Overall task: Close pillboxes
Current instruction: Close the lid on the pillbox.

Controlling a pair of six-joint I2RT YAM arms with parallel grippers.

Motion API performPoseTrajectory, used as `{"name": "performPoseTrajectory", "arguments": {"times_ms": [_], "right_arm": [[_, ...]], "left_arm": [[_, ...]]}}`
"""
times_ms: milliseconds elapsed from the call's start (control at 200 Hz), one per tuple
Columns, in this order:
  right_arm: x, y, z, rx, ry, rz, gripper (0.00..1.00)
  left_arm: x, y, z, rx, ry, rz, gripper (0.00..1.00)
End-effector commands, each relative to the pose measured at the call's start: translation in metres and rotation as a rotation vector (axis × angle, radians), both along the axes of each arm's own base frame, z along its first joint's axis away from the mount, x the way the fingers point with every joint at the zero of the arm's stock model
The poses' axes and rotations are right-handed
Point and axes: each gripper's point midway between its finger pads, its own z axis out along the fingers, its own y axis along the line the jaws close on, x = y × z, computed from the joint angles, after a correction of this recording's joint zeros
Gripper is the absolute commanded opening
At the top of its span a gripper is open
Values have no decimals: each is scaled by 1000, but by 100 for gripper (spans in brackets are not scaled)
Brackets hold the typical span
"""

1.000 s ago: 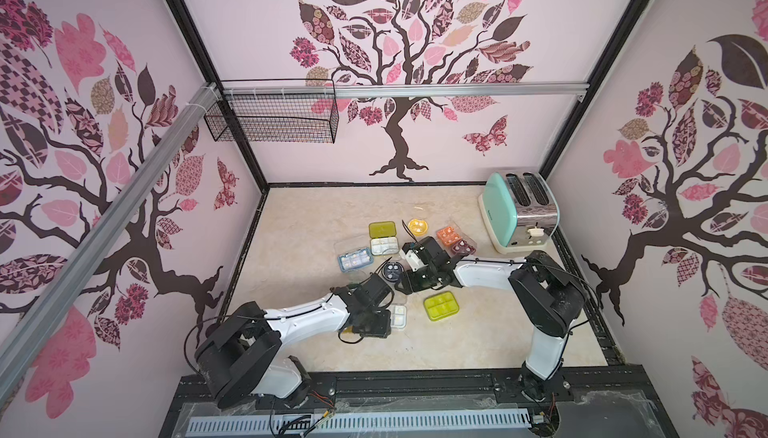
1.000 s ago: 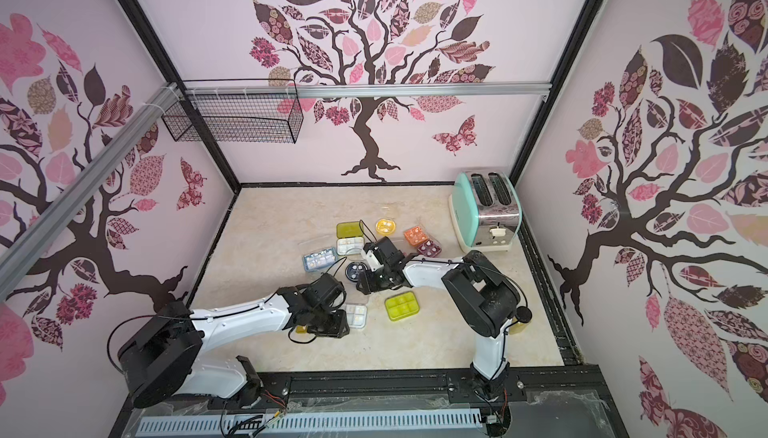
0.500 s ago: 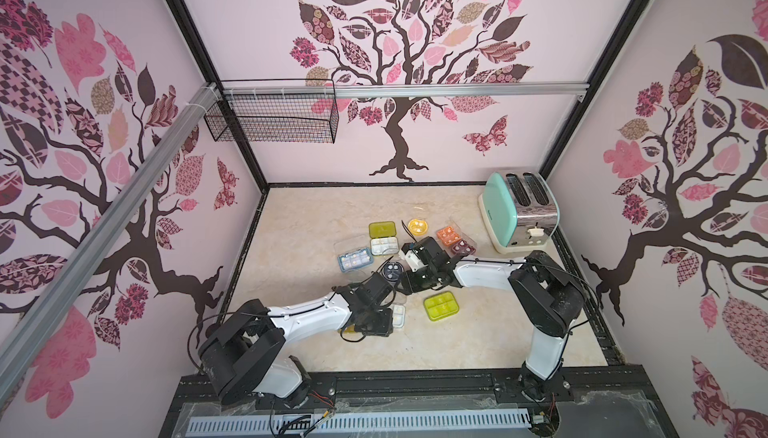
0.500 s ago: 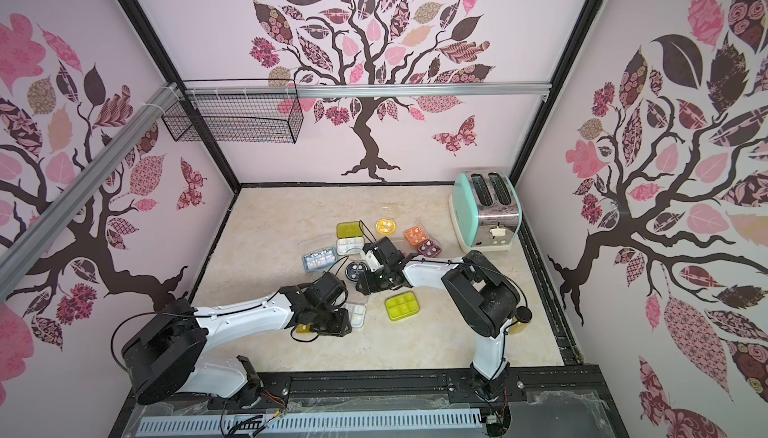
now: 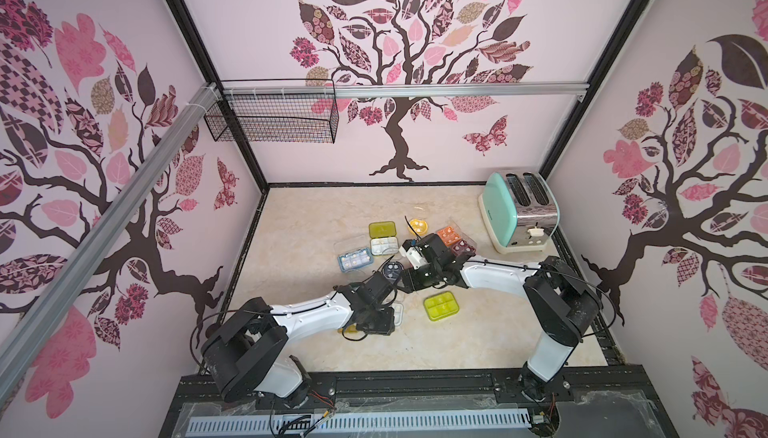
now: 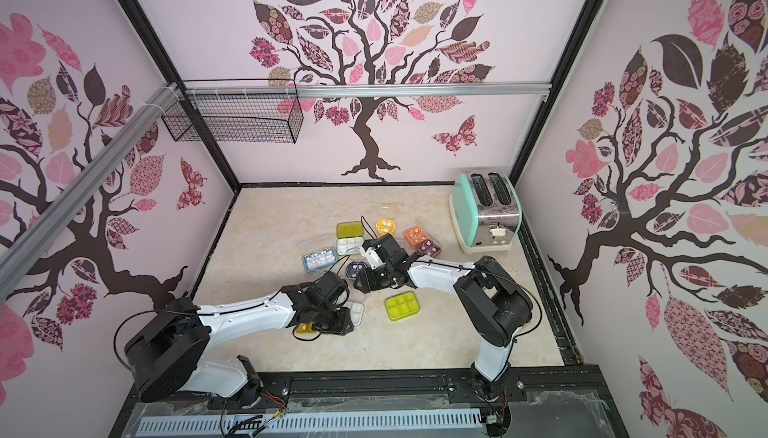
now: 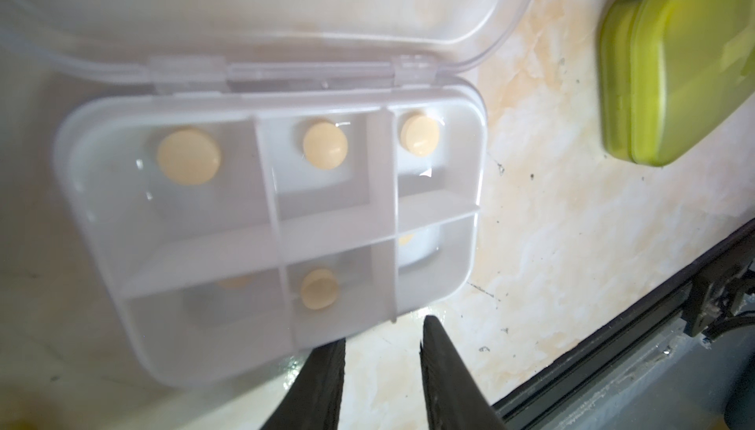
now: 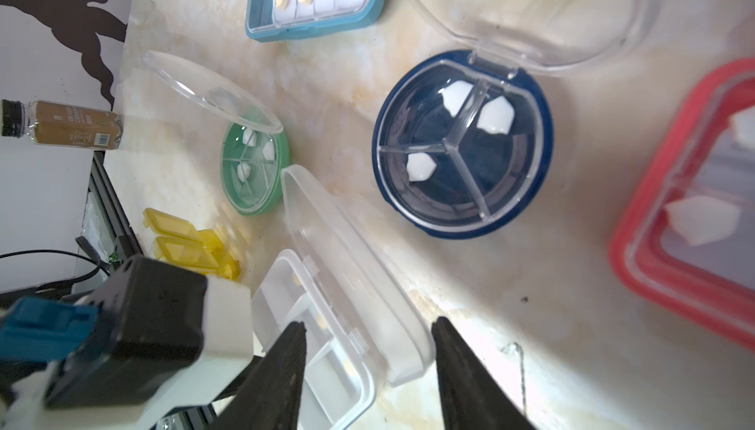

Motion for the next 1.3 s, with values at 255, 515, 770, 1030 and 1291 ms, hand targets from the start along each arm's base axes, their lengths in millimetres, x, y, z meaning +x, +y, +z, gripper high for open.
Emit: {"name": "performPoseTrajectory", "arguments": {"times_ms": [255, 515, 770, 1030, 1291], "right_arm": [[-27, 3, 20, 115, 80, 18, 53], [-36, 6, 27, 154, 89, 26, 53], [-46, 8, 24, 159, 112, 38, 53], [-53, 12, 24, 149, 109, 55, 54], [-62, 3, 17, 105, 138, 21, 56]], "left_arm": [[15, 9, -1, 47, -81, 38, 33], [23, 6, 8, 23, -124, 51, 33], [15, 10, 43, -55, -161, 61, 34], [5, 31, 71, -43, -200, 78, 34], [20, 35, 94, -1, -283, 67, 44]]}}
